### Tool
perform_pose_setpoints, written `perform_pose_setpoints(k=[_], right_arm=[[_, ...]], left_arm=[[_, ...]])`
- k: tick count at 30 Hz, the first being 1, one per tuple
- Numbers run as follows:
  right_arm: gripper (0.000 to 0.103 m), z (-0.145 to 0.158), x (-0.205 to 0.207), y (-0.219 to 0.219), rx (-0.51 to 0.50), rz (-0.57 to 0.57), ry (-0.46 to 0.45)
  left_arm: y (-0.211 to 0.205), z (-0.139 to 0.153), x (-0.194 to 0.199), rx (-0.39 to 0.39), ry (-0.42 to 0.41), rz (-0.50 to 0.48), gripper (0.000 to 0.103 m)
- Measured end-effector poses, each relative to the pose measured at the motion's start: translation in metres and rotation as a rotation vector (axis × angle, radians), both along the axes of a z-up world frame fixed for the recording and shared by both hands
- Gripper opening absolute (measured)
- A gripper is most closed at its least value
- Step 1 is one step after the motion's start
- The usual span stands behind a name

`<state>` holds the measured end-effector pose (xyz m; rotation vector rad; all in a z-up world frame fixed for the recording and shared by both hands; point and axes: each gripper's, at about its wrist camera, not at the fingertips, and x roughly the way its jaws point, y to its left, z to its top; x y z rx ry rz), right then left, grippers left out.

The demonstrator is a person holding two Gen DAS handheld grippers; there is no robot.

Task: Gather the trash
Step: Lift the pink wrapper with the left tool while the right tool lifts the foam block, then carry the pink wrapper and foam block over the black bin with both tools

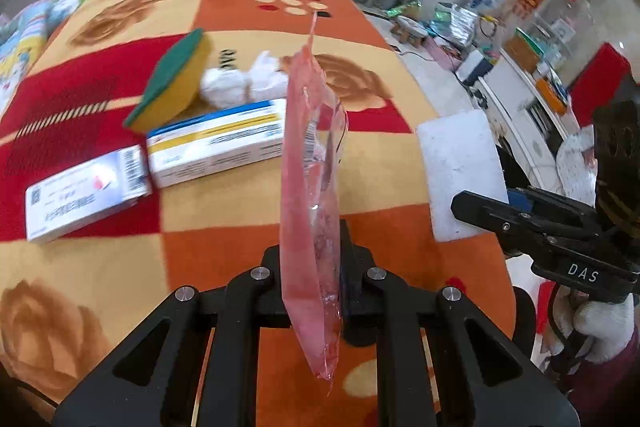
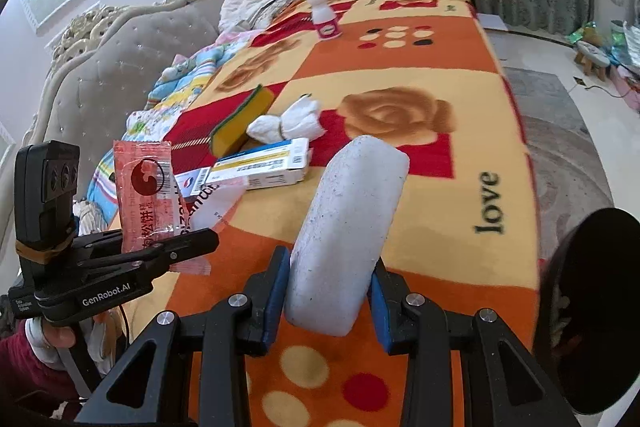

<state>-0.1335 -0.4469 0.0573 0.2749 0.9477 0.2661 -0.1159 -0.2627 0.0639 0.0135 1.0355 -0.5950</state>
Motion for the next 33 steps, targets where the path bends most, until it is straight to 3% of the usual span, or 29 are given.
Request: perform_pose_setpoints(k=[15,33], right_arm=[[0.035,0.002,-0.037,-0.076,-0.004,-0.153,-0.003],[0.035,-0.010,-0.082,-0.156,-0.006,-0.328,0.030]], left_arm=[[-0.098,0.009,-0.010,0.032,-0.038,-0.161,0.013],[-0.192,0.015,-0.021,0.006,-0.029,-0.312,0.013]])
